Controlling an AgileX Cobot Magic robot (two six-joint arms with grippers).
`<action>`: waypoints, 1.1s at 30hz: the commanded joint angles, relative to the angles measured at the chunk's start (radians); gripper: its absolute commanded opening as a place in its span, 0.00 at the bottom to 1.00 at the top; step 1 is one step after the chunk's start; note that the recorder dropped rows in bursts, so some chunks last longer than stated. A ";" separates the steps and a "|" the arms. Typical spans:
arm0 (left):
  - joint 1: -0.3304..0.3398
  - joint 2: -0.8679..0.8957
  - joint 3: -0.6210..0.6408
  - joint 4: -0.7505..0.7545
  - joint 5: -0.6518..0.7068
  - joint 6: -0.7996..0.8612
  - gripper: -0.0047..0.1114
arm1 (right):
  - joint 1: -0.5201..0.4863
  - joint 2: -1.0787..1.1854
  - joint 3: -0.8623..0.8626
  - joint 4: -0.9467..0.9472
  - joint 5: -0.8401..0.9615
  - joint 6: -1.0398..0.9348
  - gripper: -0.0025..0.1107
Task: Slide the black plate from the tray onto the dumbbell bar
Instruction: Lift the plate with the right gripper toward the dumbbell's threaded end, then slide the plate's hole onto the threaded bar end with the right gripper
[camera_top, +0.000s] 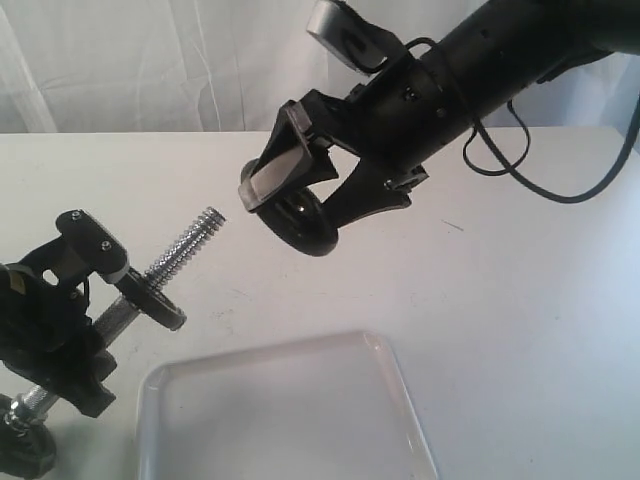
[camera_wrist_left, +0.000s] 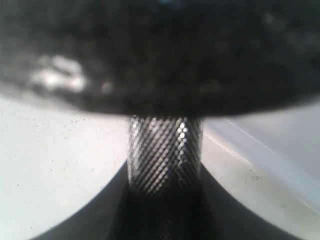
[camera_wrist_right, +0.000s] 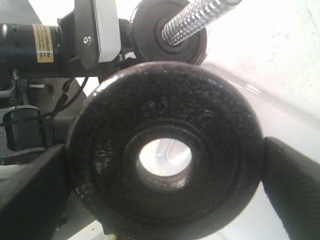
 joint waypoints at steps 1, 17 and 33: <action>-0.005 -0.047 -0.027 -0.019 -0.093 0.003 0.04 | -0.047 -0.023 0.000 0.081 0.003 -0.043 0.02; -0.075 -0.052 -0.027 -0.019 -0.106 0.034 0.04 | -0.058 -0.021 0.000 0.084 0.003 -0.073 0.02; -0.075 -0.174 -0.027 -0.021 -0.090 0.034 0.04 | -0.058 0.029 0.000 0.218 0.003 -0.175 0.02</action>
